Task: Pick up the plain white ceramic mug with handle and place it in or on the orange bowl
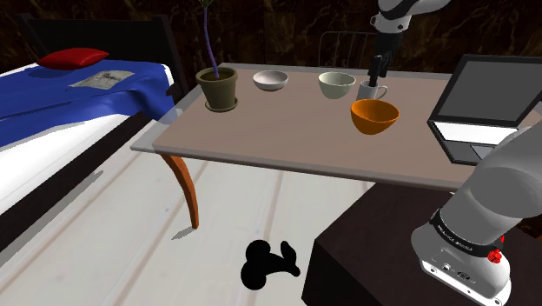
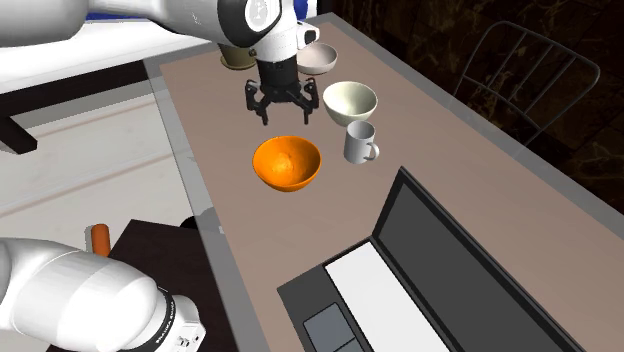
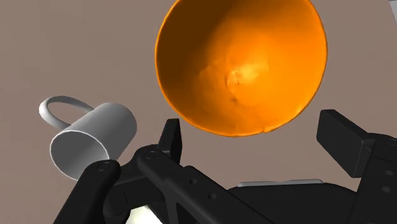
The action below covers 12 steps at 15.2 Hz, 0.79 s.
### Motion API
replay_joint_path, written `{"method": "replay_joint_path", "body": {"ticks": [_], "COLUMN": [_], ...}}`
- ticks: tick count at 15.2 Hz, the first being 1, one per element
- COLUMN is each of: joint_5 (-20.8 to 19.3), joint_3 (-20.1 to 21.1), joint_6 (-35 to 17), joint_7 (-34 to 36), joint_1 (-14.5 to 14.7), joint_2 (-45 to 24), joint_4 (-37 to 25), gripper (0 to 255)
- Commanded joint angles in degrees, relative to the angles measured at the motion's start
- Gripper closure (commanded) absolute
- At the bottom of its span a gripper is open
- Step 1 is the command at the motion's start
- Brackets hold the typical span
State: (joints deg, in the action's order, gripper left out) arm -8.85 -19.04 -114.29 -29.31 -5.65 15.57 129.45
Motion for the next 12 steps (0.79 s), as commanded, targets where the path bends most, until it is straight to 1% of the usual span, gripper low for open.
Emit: {"method": "replay_joint_path", "body": {"ticks": [1, 4, 7, 12], "joint_5": [1.6, 4.9, 9.2, 17.3], "joint_3": [-1.8, -4.1, -5.9, -6.7], "joint_6": [-2.7, -5.6, -7.7, -9.2], "joint_7": [-2.6, -6.8, -11.4, -18.9], "joint_1": [-0.2, -0.7, -1.7, -5.1], "joint_2": [-4.3, -10.4, -16.9, -28.2], "joint_4": [-2.2, -6.1, -10.7, -20.0], "gripper": [0, 0, 0, 0]}}
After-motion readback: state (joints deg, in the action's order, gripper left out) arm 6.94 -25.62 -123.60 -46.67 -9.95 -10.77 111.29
